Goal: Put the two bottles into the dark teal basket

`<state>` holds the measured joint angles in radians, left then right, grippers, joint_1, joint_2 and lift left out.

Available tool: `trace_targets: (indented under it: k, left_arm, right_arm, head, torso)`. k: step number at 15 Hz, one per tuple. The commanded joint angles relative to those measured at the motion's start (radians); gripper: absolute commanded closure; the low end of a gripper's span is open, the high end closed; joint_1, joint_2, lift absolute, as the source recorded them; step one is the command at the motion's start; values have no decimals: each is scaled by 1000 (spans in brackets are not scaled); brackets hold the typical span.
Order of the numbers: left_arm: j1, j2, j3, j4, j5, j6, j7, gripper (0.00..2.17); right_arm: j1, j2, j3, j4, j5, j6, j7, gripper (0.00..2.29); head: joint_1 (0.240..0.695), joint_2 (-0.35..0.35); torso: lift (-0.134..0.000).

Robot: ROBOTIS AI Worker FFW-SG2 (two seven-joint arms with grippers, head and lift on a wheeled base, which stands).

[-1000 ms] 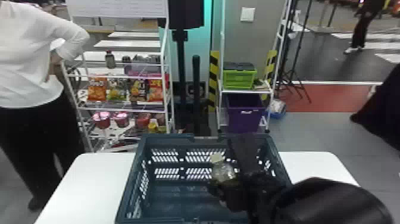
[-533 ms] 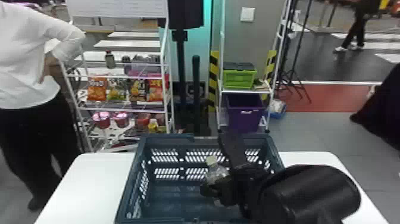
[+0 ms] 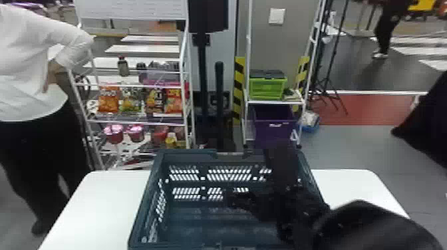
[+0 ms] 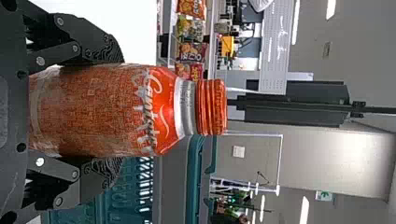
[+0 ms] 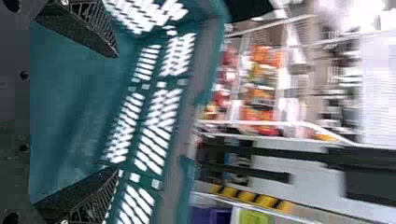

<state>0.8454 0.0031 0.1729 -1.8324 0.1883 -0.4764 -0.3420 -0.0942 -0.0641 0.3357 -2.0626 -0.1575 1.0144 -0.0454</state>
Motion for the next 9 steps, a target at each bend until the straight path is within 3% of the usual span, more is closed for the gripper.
trace_targets:
  k: [1, 5, 7, 9]
  left_arm:
    - [-6, -6, 2, -10, -1, 28, 0, 2121]
    - [-19, -6, -3, -51, -6, 111, 1, 2121]
    - [-19, -6, -1, -70, -6, 129, 1, 2121]
    - [-16, -6, 2, -79, -6, 129, 3, 2121]
  right_arm:
    - [131, -63, -43, -88, 1, -227, 6, 16]
    - [432, -132, -130, -217, 1, -598, 10, 16]
    - [580, -134, -176, -275, 4, -702, 12, 26]
    - [731, -134, -204, -283, 4, -898, 10, 39]
  head:
    - [499, 0]
    - [499, 0]
    - [499, 0]
    - [499, 0]
  torso:
    - [0]
    - [0]
    - [0]
    - [0]
